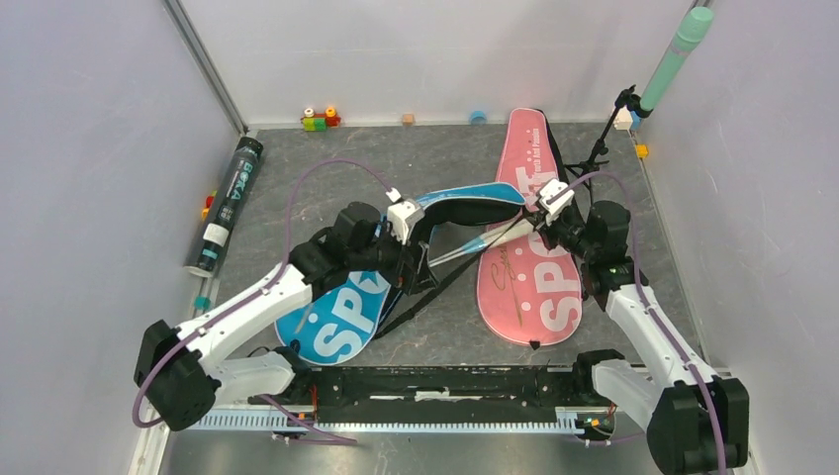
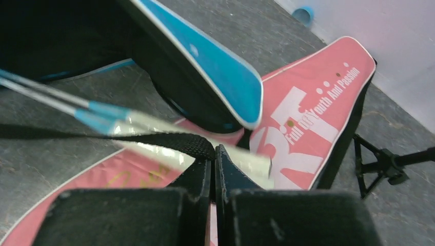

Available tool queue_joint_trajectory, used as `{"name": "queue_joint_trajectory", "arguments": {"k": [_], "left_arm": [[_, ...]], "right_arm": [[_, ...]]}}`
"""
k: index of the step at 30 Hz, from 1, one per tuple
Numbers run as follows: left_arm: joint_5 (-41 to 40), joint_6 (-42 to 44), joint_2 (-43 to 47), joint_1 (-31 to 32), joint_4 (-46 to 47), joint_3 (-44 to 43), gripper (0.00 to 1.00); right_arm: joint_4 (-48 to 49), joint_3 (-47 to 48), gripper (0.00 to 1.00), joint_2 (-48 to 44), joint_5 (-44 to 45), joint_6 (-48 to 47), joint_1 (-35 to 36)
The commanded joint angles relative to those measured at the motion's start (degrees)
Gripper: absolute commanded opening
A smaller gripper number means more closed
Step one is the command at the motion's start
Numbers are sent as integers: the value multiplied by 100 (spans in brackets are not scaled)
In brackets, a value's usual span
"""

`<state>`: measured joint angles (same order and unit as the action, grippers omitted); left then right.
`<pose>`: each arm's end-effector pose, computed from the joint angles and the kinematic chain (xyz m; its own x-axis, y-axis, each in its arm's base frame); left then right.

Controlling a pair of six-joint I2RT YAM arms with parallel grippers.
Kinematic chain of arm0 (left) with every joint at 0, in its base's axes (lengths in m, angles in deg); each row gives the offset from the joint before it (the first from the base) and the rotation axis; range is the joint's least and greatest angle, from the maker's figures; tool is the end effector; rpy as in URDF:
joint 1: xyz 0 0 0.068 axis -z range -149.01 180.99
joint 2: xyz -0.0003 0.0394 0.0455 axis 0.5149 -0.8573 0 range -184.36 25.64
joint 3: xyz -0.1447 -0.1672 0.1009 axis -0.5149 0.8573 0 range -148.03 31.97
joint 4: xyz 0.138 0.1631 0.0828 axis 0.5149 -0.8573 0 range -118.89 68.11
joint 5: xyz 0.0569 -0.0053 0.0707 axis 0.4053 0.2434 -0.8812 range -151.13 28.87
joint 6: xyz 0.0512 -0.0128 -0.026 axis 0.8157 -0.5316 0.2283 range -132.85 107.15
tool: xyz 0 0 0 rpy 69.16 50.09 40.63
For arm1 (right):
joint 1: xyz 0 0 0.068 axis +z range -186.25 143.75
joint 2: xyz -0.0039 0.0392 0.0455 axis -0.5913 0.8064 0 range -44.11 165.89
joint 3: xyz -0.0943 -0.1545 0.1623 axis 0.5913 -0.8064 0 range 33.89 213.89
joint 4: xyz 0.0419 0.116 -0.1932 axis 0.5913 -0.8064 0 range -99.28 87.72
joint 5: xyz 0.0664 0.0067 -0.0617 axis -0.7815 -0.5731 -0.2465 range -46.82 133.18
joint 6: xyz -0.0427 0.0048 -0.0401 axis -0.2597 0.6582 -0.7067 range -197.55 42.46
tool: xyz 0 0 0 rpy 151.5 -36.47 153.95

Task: Pack up the badminton gear
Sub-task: Adjust the racket in the racket bag.

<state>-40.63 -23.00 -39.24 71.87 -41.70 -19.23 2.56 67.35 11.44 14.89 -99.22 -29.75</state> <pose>0.1675 -0.1648 0.2703 -0.5577 0.2645 -0.7868 0.7472 0.5727 -0.3372 0.2084 0.0440 0.2492 -0.0709 -0.3354 -0.9394 -0.6194 0.7530 -0.2221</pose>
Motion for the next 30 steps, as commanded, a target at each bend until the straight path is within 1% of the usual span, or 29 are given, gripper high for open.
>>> {"name": "queue_joint_trajectory", "arguments": {"k": [1, 3, 4, 5, 6, 7, 9, 10, 11, 12, 13, 14, 16, 17, 18, 20, 22, 23, 25, 28, 30], "left_arm": [[997, -1167, -38, 82, 889, 434, 100], [776, -1251, 353, 211, 841, 522, 100], [531, -1241, 600, 332, 693, 500, 100], [66, -1187, 906, 468, 436, 462, 100], [-433, -1180, 1170, 628, 131, 422, 100], [-1109, -1283, 1443, 739, -169, 395, 100], [-2311, -1702, 1845, 846, -910, 348, 100], [-2917, -2058, 2029, 855, -1337, 360, 100], [-3263, -2304, 2188, 860, -1685, 412, 100], [-3402, -2483, 2392, 860, -1871, 481, 100], [-3375, -2606, 2598, 860, -1976, 568, 100], [-3211, -2676, 2778, 860, -1944, 657, 100], [-2666, -2613, 3094, 860, -1619, 894, 100], [-2617, -2610, 3221, 860, -1540, 962, 100], [-2752, -2641, 3266, 860, -1557, 1001, 100], [-3359, -2761, 3236, 854, -1782, 1007, 100], [-4186, -3040, 3095, 849, -2095, 1022, 100], [-4467, -3200, 3000, 851, -2217, 1039, 100], [-4724, -3338, 2859, 842, -2237, 1125, 100], [-5028, -3539, 2760, 800, -2016, 1299, 100], [-4947, -3623, 2706, 774, -1894, 1350, 100]], "right_arm": [[791, -14, 0, 9, 97, 440, 183], [740, -15, 0, 66, 489, 462, 189], [633, 14, 0, 112, 683, 422, 191], [520, 41, 1, 147, 938, 374, 193], [408, 60, 5, 189, 1178, 324, 193], [323, 37, 10, 216, 1462, 234, 194], [170, -84, 19, 220, 1921, 95, 198], [47, -171, 24, 201, 2139, 28, 194], [-60, -257, 31, 165, 2291, -34, 192], [-121, -337, 38, 112, 2454, -96, 192], [-184, -429, 43, 29, 2533, -168, 193], [-210, -501, 46, -65, 2547, -237, 189], [-220, -658, 50, -269, 2314, -317, 209], [-189, -717, 52, -369, 2044, -364, 246], [-151, -799, 59, -492, 1767, -454, 313], [-199, -947, 66, -800, 1279, -618, 542], [-158, -1175, 74, -1264, 1065, -797, 871], [-111, -1252, 80, -1525, 927, -884, 1017], [151, -1378, 97, -1870, 643, -1027, 1245], [570, -1361, 98, -1771, -72, -1614, 1589], [851, -1118, 98, -1379, -81, -1800, 1721]]}}
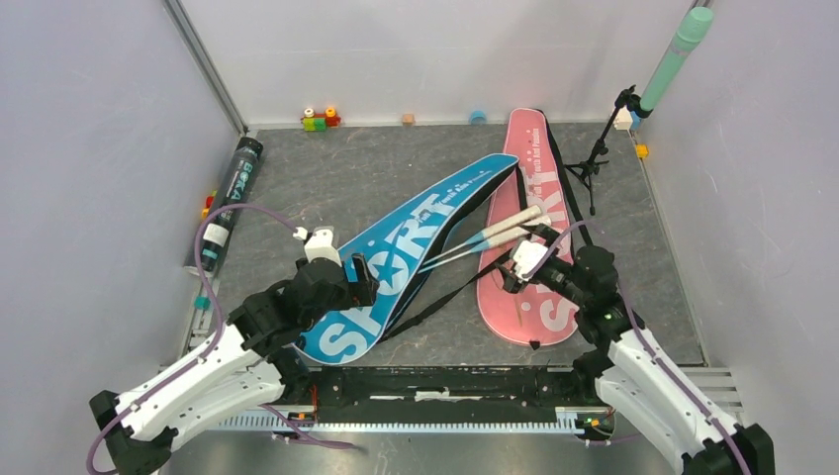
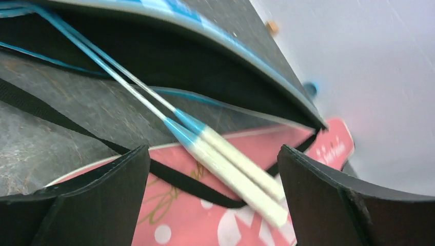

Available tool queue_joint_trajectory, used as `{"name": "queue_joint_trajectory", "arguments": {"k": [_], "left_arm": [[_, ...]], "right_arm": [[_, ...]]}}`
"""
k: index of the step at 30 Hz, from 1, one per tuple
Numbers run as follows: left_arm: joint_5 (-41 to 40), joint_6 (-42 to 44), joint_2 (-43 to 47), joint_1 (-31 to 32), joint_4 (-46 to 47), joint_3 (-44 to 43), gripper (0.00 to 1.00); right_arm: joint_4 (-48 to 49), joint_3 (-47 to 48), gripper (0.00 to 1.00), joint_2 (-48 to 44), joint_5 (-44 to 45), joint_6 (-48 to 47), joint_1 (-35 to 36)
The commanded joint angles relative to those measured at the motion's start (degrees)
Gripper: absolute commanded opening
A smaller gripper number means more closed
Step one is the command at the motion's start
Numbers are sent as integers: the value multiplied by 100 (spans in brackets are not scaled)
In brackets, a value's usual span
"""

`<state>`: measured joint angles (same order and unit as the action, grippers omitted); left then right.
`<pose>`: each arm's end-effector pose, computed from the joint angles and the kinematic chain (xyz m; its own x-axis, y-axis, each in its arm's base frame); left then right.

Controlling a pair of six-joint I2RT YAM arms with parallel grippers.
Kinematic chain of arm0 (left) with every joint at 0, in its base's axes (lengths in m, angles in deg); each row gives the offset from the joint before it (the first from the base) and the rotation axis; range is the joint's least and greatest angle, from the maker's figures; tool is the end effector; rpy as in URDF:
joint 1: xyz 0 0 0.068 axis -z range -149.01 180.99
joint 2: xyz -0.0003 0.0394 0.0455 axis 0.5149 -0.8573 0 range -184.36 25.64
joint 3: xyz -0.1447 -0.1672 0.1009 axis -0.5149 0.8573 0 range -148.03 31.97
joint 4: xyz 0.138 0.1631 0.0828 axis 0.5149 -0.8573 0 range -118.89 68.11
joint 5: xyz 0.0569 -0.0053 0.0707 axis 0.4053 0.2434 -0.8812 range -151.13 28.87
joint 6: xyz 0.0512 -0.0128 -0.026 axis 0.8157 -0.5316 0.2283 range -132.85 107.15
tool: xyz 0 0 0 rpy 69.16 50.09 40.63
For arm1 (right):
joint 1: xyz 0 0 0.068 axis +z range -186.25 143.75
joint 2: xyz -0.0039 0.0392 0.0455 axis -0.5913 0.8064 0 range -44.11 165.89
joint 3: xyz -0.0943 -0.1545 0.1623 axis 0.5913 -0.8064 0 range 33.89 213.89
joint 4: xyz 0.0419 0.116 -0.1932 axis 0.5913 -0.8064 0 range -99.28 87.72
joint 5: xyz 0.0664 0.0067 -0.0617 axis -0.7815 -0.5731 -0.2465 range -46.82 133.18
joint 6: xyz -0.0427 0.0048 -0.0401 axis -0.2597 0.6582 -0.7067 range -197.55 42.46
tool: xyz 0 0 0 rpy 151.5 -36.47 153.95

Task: Pack up the badminton gear
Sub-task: Adjust the racket in the racket bag.

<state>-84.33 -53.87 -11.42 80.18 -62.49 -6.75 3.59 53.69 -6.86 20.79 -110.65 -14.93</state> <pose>0.0979 -0.0877 0.2489 -0.6351 -0.1875 -0.7493 0.1041 0.9405 -0.3236 0.1470 0.0747 0.2261 0.2168 -0.4575 -0.8624 -0.6749 0.5680 -0.4710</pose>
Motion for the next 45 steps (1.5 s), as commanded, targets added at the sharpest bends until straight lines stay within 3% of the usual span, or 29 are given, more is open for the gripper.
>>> {"name": "queue_joint_trajectory", "arguments": {"k": [1, 6, 10, 11, 15, 20, 27, 32, 35, 37, 38, 41, 43, 44, 45], "left_arm": [[-455, -540, -79, -58, 203, 116, 100], [-44, -646, 211, -66, -255, 174, 100], [355, -1121, 487, -59, -767, 221, 100], [506, -1214, 553, -59, -853, 257, 100], [948, -1603, 815, -58, -783, 583, 100], [885, -1781, 755, -60, -976, 543, 100], [751, -1785, 886, -59, -968, 434, 100], [10, -1759, 1244, -57, -1378, 161, 100], [-236, -1680, 1618, -61, -1225, 181, 100], [-384, -1644, 1815, -59, -1222, 137, 100], [-460, -1622, 1917, -59, -1223, 123, 100], [-751, -1629, 2212, -59, -1164, 166, 100], [-832, -1621, 2382, -58, -1128, 199, 100], [-836, -1589, 2467, -57, -1090, 207, 100], [-793, -1526, 2535, -58, -1037, 189, 100]], "right_arm": [[724, 418, 98, 686, -650, -1001, 285], [-477, 1399, 98, 2343, -305, -4944, 298], [-3763, 3532, 98, 3974, -462, -6910, 290], [-4174, 3810, 98, 4240, -619, -7250, 293], [-3979, 3551, 98, 4436, -1337, -8426, 478], [-3867, 3416, 98, 4795, -1208, -8673, 1001], [-1641, 2941, 98, 5474, -874, -7393, 1563], [-1653, 3387, 96, 6289, -514, -7141, 1630], [-1169, 3540, 91, 6639, -494, -6698, 1632], [-726, 3555, 83, 6838, -340, -6439, 1638], [-543, 3574, 74, 6921, -269, -6327, 1639], [-26, 3576, 33, 7064, -154, -5957, 1660], [282, 3558, 15, 7043, -191, -5519, 1688], [416, 3564, 1, 6993, -232, -5144, 1693], [523, 3582, 0, 6921, -281, -4840, 1699]]}}
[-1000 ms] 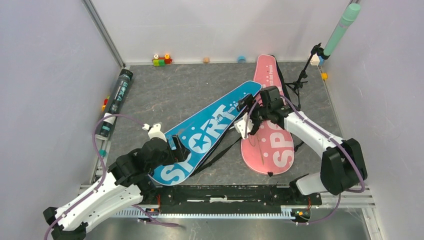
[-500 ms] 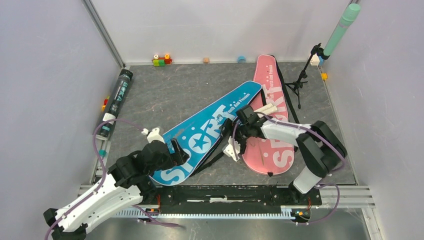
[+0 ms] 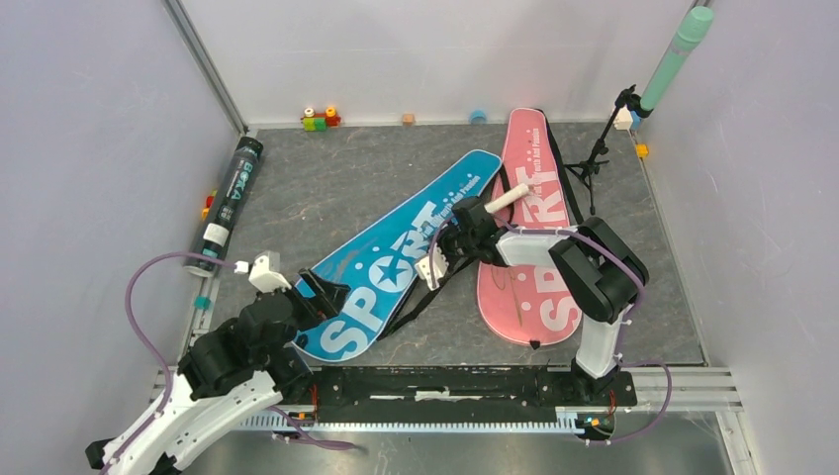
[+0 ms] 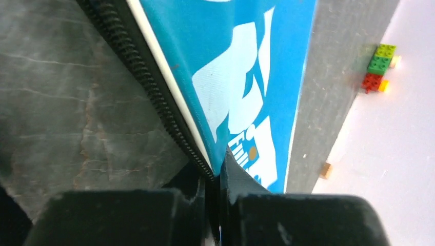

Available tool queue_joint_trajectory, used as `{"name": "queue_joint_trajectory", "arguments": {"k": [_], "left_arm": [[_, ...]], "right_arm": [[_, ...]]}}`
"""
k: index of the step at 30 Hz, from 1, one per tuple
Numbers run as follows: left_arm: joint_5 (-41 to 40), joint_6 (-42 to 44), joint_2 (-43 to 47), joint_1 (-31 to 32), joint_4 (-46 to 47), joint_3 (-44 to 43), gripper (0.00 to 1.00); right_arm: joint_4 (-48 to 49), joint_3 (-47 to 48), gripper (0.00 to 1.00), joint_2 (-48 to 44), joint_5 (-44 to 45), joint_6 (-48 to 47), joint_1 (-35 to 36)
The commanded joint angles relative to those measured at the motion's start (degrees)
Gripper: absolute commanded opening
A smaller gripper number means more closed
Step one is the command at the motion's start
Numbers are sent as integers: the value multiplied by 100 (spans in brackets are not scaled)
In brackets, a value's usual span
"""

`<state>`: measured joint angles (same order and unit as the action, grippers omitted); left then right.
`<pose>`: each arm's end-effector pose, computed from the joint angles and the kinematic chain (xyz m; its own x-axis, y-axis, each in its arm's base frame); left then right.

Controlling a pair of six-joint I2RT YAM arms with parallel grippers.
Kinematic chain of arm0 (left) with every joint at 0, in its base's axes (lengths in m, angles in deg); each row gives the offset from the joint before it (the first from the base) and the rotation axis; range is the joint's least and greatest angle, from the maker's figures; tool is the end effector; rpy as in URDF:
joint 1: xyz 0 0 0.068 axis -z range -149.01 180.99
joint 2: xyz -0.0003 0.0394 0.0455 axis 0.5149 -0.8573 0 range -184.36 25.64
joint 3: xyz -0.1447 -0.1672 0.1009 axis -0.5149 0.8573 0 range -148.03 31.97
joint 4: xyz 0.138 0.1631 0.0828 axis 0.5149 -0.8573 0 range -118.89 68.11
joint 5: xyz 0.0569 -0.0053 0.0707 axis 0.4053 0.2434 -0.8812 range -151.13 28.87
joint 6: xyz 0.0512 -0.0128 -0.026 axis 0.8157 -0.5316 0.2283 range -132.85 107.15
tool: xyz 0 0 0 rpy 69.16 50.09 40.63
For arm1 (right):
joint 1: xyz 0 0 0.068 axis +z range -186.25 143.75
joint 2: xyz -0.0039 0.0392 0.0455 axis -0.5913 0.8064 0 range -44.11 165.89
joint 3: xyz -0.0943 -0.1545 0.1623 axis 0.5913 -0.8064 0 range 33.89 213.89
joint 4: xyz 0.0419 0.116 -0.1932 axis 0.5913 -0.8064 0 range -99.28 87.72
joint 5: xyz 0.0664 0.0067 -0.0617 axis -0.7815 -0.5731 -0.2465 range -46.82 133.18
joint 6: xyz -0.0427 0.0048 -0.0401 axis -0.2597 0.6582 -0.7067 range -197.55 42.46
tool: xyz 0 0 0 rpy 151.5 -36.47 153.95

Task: Pack up the badminton gear
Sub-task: Adjust the racket in the racket bag.

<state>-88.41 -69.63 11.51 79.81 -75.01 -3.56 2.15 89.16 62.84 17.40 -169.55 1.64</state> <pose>0.0562 -0.0345 0.2441 -0.5345 -0.5182 -0.6676 -0.0638 0.8125 -0.5795 0.2583 0.2245 0.1263 0.8058 -0.5132 -0.2955 -0.5516 -0.4692 -0.6896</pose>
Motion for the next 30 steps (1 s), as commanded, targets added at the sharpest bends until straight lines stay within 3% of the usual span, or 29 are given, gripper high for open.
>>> {"name": "queue_joint_trajectory", "arguments": {"k": [1, 4, 7, 14, 20, 23, 26, 30], "left_arm": [[-323, 145, 296, -24, 325, -143, 100], [-29, 476, 448, -22, 787, -236, 100], [2, 719, 716, -21, 1482, -361, 100], [-193, 1466, 951, -21, 2733, -589, 100], [-147, 2047, -588, -21, 2984, -1185, 100], [-62, 2215, -1411, -21, 3813, -1080, 100], [52, 2289, -2148, -21, 4458, -1036, 100], [-220, 2001, -3038, -24, 4905, -1033, 100]], "right_arm": [[786, 22, 0, -156, -1, 1462, 43], [1087, 159, 0, -534, 159, 3110, 68], [588, 798, 0, -789, 605, 4851, 71], [-841, 1792, 0, -1326, 717, 6779, 3], [-2275, 3058, 0, -1283, 26, 7957, -207], [-2903, 3775, 0, -1038, -695, 8206, -214], [-2898, 3983, 0, -967, -1048, 8809, -212], [-2259, 3497, 0, -1287, -1017, 9592, -187]]}}
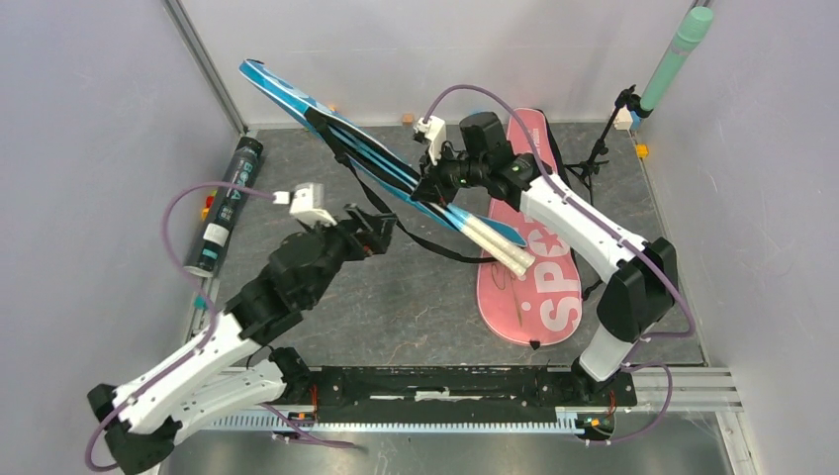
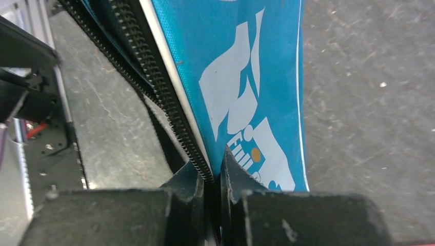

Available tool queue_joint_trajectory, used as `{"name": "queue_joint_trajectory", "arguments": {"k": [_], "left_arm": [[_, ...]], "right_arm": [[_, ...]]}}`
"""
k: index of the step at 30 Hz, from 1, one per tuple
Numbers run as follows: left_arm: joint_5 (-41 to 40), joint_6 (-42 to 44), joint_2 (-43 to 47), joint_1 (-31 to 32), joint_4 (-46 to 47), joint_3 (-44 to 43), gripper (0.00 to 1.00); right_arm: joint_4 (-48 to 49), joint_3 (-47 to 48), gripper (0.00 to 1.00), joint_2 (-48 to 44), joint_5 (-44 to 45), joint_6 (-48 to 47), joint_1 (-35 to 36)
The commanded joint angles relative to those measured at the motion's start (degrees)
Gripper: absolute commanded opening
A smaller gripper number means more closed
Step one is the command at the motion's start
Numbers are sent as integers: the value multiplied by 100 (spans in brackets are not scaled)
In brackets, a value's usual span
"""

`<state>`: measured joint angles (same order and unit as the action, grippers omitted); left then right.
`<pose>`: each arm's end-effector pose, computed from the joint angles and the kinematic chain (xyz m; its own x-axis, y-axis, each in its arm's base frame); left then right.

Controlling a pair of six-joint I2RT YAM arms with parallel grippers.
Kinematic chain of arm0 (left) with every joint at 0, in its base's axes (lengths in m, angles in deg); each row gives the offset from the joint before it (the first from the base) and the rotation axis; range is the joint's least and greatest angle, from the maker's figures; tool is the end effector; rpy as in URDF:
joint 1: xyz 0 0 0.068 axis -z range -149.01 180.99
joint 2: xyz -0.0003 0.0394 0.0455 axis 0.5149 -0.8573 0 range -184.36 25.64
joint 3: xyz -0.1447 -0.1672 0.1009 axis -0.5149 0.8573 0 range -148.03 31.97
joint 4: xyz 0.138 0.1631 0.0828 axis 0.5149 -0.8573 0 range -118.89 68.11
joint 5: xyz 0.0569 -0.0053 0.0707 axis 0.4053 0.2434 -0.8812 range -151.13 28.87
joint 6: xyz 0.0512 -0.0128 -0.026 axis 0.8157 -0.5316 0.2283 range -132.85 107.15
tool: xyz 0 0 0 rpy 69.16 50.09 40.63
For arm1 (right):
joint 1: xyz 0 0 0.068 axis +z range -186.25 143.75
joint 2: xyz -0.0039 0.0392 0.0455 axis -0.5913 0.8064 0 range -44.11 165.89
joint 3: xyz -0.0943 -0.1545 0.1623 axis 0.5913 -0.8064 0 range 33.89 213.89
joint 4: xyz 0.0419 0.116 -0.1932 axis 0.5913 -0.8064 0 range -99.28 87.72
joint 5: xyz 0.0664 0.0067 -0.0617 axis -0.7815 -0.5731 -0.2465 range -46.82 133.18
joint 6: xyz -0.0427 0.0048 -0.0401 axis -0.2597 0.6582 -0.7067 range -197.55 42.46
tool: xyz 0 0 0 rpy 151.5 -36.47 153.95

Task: Pack up the badminton gear
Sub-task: Adjust the racket in the racket bag.

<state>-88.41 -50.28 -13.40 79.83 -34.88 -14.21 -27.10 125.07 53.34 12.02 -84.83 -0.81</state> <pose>0.1144 -0.1011 0.3346 -0.2776 -0.5032 -0.8184 0.2522 0.7838 -0.5675 0.2809 0.2269 0.3243 -0.3086 -0.3529 -0.8833 -0.9036 0.3988 0.1564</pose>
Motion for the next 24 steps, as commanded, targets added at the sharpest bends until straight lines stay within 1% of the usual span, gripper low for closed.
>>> {"name": "queue_joint_trajectory", "arguments": {"k": [1, 3, 4, 7, 9, 15, 17, 19, 20, 21, 24], "left_arm": [[-260, -54, -770, -31, 999, 20, 100], [-191, -192, -1145, -32, 1258, 1, 100], [-176, -252, -1332, -32, 1273, -5, 100], [-681, -647, -1771, -45, 1281, 66, 100], [-872, -934, -1987, -140, 1564, 192, 98], [-967, -1486, -2502, -427, 1805, 371, 80], [-721, -1592, -2648, -566, 1856, 412, 71], [-474, -1621, -2773, -683, 1905, 437, 57], [-441, -1642, -2827, -744, 1893, 441, 53], [-435, -1634, -2879, -788, 1901, 437, 50], [-307, -1446, -3144, -980, 1853, 280, 50]], "right_arm": [[866, -338, 0, -498, -195, 1283, 91], [1208, -794, 0, -753, 191, 1524, 138], [1349, -1040, 0, -856, 215, 1651, 146], [1887, -1768, 0, -1171, 239, 2108, 180], [2240, -2155, 0, -1335, 266, 2370, 239], [2436, -2440, 0, -1379, 365, 2666, 360], [2669, -2573, 0, -1399, 363, 2772, 358], [2717, -2599, 0, -1369, 537, 2859, 359], [2728, -2578, 0, -1321, 563, 2879, 363], [2741, -2549, 0, -1275, 525, 2901, 359], [2911, -2543, 0, -1173, 225, 3013, 364]]}}
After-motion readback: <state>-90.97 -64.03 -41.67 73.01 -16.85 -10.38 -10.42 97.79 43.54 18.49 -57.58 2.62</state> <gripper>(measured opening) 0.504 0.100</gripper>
